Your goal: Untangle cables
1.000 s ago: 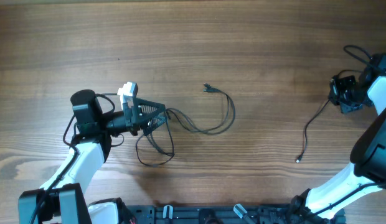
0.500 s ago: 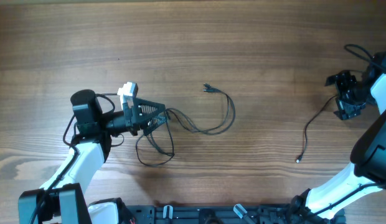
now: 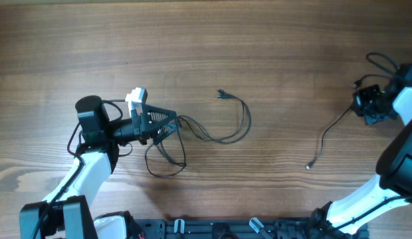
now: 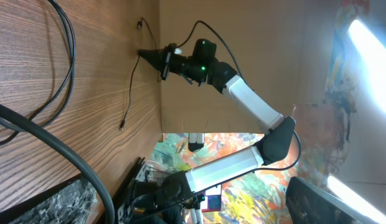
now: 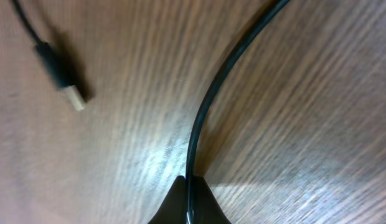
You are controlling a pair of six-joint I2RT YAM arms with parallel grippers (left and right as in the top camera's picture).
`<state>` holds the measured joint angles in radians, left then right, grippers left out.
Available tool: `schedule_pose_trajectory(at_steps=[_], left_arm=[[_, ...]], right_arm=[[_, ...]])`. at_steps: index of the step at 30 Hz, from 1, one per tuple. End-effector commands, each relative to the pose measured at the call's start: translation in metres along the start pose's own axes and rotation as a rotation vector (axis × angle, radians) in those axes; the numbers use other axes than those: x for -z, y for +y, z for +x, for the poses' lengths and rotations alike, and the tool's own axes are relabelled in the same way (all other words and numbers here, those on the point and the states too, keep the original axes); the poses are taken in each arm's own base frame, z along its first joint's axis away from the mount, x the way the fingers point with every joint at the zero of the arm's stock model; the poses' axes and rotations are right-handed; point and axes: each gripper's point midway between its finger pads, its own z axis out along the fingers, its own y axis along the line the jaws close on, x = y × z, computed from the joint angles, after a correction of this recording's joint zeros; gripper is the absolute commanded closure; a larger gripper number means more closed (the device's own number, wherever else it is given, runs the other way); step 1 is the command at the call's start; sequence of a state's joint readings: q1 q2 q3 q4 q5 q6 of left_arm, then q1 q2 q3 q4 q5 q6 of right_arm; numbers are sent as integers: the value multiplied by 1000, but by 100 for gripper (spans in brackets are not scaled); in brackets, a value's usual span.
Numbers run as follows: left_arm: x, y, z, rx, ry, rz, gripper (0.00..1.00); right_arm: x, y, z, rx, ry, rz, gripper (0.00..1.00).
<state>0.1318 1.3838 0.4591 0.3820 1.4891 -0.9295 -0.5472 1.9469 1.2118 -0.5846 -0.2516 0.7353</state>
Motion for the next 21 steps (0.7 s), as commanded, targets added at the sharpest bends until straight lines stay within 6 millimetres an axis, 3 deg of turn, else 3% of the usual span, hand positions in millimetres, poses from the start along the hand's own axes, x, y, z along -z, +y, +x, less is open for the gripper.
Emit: schedule_pose_trajectory(at_steps=[1, 3, 7, 9, 12, 14, 15, 16, 17, 18, 19, 21], left_arm=[[-1, 3, 1, 12, 3, -2, 0], [-1, 3, 1, 12, 3, -2, 0], [-1, 3, 1, 12, 3, -2, 0], [-1, 3, 1, 12, 3, -2, 0], [-1, 3, 1, 12, 0, -4, 0], [-1, 3, 1, 11, 0, -4, 0], [-1, 3, 1, 11, 0, -4, 0], [-1, 3, 1, 11, 0, -4, 0], [-1, 3, 1, 11, 0, -4, 0], [-1, 3, 1, 11, 0, -4, 0], [-1, 3, 1, 11, 0, -4, 0], [-1, 3, 1, 12, 1, -3, 0]], right_arm=[[25, 36, -17, -25, 72, -209, 96], [41, 40, -33, -30, 46, -251, 96], [104, 37, -102, -37, -145, -343, 96], [144, 28, -142, -74, -263, -388, 95], [215, -3, -201, -278, -402, -515, 96], [253, -5, -221, -283, -433, -697, 94], [265, -10, -228, -304, -445, -745, 88], [272, -14, -233, -323, -455, -767, 74], [275, -16, -233, -351, -439, -789, 46], [273, -13, -229, -369, -404, -807, 5], [270, -9, -225, -361, -382, -811, 0], [256, 1, -213, -366, -323, -793, 0]])
